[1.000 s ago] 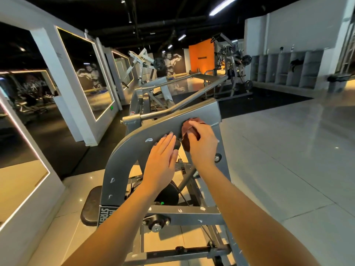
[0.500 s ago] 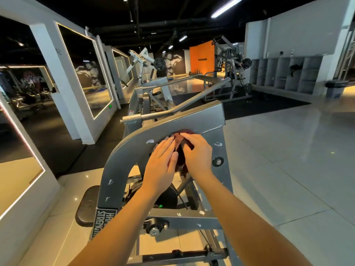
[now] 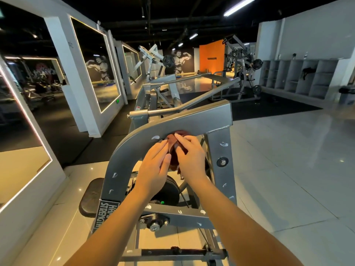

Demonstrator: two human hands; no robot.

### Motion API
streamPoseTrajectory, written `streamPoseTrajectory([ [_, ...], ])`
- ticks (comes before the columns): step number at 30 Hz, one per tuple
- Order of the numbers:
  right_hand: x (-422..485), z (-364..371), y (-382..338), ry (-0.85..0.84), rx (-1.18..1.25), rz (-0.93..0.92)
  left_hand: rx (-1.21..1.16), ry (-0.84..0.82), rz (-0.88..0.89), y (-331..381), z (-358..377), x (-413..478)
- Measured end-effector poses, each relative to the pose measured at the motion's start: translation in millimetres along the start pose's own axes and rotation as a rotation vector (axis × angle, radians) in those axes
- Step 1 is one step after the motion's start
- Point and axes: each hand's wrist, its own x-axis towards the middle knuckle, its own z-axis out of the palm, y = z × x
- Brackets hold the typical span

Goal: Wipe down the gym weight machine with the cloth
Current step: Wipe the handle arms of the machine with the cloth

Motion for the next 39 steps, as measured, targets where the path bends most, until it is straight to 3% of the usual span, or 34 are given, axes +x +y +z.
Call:
streamPoseTrajectory([
  [2,1,-7,4,0.039,0.014,0.025,0.043,-0.046,0.025,-6,-1,-4],
  [6,14,-21,6,0.273,0.205,0.127,0.072,-0.025,0.086,-21,-10,-7],
  [8,10,-8,-2,0.264,0.259,0.118,0.106,0.058,0.122,-35,-20,-11],
  [11,-4,26,-19,0.211,0.117,0.047,0.167,0.128,0.149,-56,-37,-12],
  [18,-26,77,-41,0.116,0.011,-0.031,0.313,-0.006,0.364,-89,-64,-5],
  [23,-16,73,-63,0.416,0.235,0.139,0.155,-0.022,0.419,-104,-87,9],
  [30,-50,123,-76,0.247,0.057,0.125,-0.123,-0.088,0.377,-116,-89,18],
  [35,-18,93,-77,0.573,0.246,0.208,-0.196,-0.128,0.376,-124,-91,20],
  [39,-25,114,-84,0.494,0.208,0.179,-0.212,-0.119,0.363,-122,-90,18],
])
